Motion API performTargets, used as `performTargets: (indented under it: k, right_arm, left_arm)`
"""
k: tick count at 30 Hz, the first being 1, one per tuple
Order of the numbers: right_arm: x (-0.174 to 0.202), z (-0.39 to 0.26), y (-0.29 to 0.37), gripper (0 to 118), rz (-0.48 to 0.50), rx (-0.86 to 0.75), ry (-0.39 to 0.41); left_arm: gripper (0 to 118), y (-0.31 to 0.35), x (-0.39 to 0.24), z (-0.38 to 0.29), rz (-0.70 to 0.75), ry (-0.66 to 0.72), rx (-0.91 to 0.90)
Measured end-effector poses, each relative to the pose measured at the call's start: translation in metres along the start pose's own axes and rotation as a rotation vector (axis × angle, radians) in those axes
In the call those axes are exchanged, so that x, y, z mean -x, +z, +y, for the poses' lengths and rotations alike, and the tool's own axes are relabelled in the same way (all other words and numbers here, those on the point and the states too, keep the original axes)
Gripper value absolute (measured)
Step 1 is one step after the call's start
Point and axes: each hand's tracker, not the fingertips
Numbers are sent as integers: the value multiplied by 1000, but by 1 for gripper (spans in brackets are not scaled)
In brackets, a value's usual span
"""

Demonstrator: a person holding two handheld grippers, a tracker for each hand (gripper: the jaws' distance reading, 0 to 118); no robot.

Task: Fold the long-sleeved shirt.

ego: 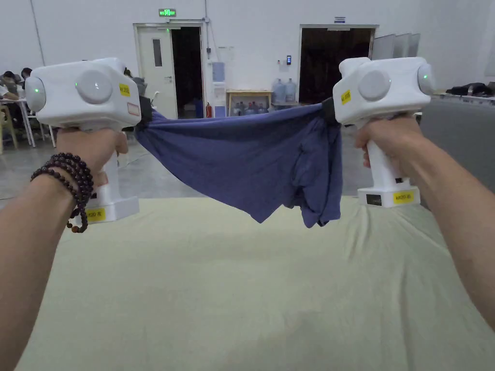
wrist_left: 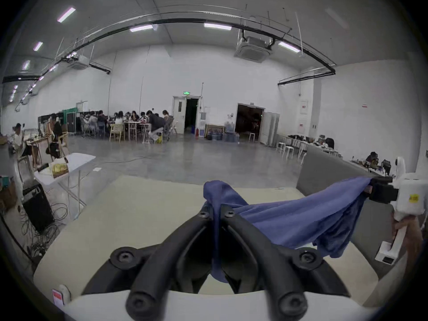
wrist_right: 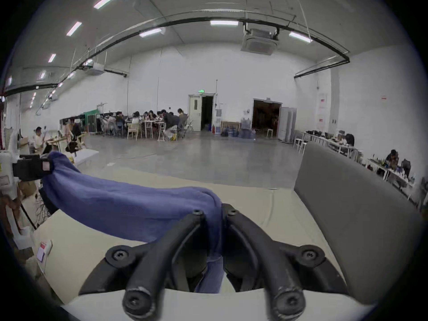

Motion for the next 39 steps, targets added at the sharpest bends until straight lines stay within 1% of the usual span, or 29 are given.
performTargets:
  k: [2,6,9,10,12,14,17,19,21,22,24,25,26,28,29,31,33,34,36,39]
  right_arm:
    - [0,-32,-11,6,8,36,-9]
    - [4,-125,-42,6,24,169,-58]
    - [14,-202,-62,6,39,288,-57]
    - [14,-223,-76,6,47,326,-65]
    - [17,-270,-84,6,47,379,-82]
    - [14,-305,-88,6,44,438,-126]
    - [10,-333,-86,6,43,465,-135]
    - [10,-338,-69,6,60,445,-144]
    - [13,-340,-48,6,83,409,-160]
    - [18,-343,-30,6,87,416,-145]
    - [29,-357,-3,7,58,411,-102]
    - [32,-366,10,7,61,415,-84]
    - [38,-380,23,7,47,420,-72]
    - [45,-407,51,7,55,434,-71]
    - [47,-418,64,7,50,450,-71]
    - [53,-446,90,6,40,476,-58]
    - [58,-467,108,7,38,518,-41]
    - [59,-476,114,6,45,539,-45]
    - [62,-491,117,6,51,585,-55]
    - [63,-491,113,6,36,573,-40]
  left_arm:
    - [0,-8,5,-24,-3,13,35]
    - [0,-32,19,-108,-6,60,179]
    - [0,-49,26,-177,31,52,289]
    - [0,-53,28,-196,35,68,325]
    - [0,-59,35,-233,17,116,377]
    - [0,-60,40,-259,16,133,406]
    - [0,-58,49,-279,28,132,432]
    - [0,-44,52,-288,-1,116,411]
    - [0,-26,50,-296,6,59,418]
    - [0,-13,50,-305,14,59,414]
    - [0,14,47,-324,13,47,435]
    - [0,23,46,-334,14,30,464]
    - [0,34,46,-345,17,-2,500]
    - [0,60,45,-373,32,-30,541]
    - [0,70,47,-385,26,-29,562]
    - [0,88,49,-413,14,-37,661]
    - [0,100,55,-437,12,-26,701]
    - [0,103,57,-445,10,-14,720]
    - [0,108,63,-463,17,24,737]
    - [0,110,66,-469,-16,61,725]
